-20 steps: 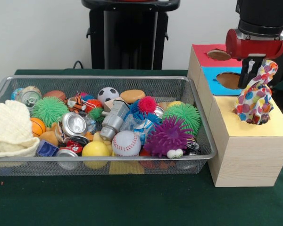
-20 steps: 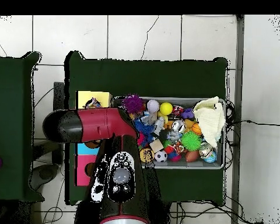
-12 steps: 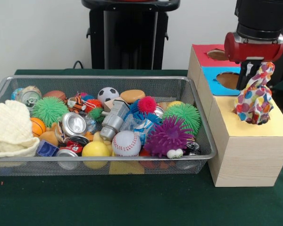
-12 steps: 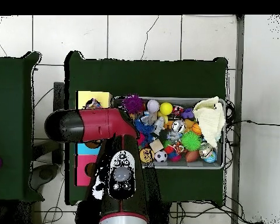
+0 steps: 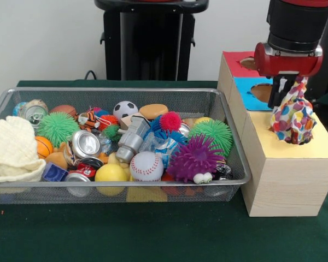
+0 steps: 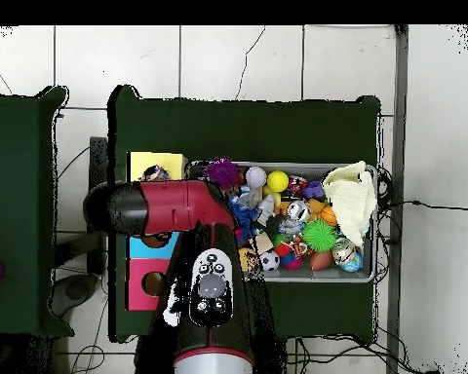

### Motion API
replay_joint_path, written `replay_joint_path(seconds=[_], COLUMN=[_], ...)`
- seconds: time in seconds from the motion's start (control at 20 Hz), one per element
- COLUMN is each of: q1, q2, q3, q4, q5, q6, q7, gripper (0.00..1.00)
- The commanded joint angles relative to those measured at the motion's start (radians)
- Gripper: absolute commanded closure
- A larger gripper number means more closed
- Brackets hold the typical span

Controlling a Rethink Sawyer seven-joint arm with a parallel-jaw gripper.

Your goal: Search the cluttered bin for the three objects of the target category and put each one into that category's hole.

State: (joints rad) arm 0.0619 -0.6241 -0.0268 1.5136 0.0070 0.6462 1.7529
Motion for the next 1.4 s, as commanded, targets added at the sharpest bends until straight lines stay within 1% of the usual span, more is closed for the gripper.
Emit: replay_joint_path(seconds=[0.05, 0.2, 0.35, 0.5, 0.65, 0.75, 1.15, 1.4], q1=[-0.044, -0.051, -0.049, -0.027, -0.003, 0.009, 0.031, 0.03], q2=[0.046, 0.056, 0.048, 0.03, 0.0, -0.008, -0.007, -0.005], q3=[0.035, 0.039, 0.032, 0.002, -0.026, -0.038, -0.067, -0.065], q4=[-0.006, -0.011, -0.019, -0.054, -0.102, -0.127, -0.22, -0.248], q5=[0.035, 0.031, 0.029, 0.019, 0.013, 0.011, 0.003, 0.008], q6=[0.013, 0.003, 0.012, 0.096, 0.211, 0.26, 0.393, 0.422], q7=[0.156, 0.151, 0.158, 0.17, 0.185, 0.194, 0.202, 0.204], gripper=[1.0, 1.0, 1.0, 1.0, 1.0, 1.0, 1.0, 1.0])
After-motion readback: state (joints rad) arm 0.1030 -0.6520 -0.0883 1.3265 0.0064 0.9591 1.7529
